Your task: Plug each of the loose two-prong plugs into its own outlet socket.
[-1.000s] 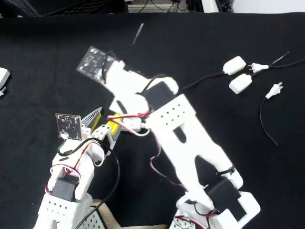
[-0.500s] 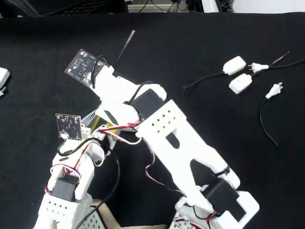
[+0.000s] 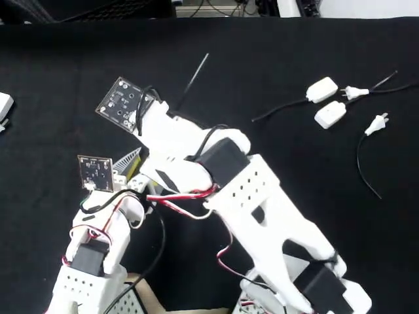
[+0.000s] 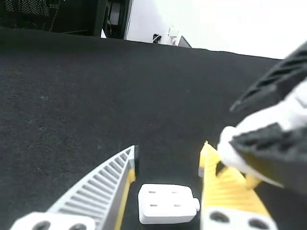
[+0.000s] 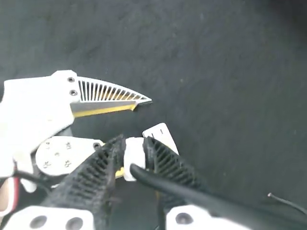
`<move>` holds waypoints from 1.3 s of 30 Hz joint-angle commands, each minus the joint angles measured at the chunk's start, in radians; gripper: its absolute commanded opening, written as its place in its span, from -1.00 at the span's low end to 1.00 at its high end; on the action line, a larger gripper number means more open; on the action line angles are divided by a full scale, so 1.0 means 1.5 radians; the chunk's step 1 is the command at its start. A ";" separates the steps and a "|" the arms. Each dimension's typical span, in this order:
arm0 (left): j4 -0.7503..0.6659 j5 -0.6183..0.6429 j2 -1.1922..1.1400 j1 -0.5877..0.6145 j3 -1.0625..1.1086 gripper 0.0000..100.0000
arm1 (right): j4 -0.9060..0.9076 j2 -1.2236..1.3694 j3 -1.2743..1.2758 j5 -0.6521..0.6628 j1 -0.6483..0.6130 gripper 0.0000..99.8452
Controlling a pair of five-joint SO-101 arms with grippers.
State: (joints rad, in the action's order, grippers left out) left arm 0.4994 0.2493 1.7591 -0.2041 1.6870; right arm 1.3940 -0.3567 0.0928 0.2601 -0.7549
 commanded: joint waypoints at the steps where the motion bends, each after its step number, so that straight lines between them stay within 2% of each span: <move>1: -0.002 0.003 0.004 0.005 0.011 -0.55 | 0.012 -0.023 0.016 -0.002 -0.002 -0.98; 25: 0.000 0.001 0.004 0.007 0.011 -0.55 | 0.061 -0.025 0.026 0.000 0.000 -0.98; 32: 0.000 0.001 0.004 0.007 0.011 -0.55 | 0.089 -0.022 0.026 0.028 0.000 -0.98; 39: 0.000 0.000 0.004 0.008 0.011 -0.55 | 0.094 -0.021 0.027 0.028 0.023 -0.98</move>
State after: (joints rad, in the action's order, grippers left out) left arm 0.5056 0.2493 1.7561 -0.2071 1.6870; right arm 1.4876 -0.3997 0.1174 0.2938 -0.7472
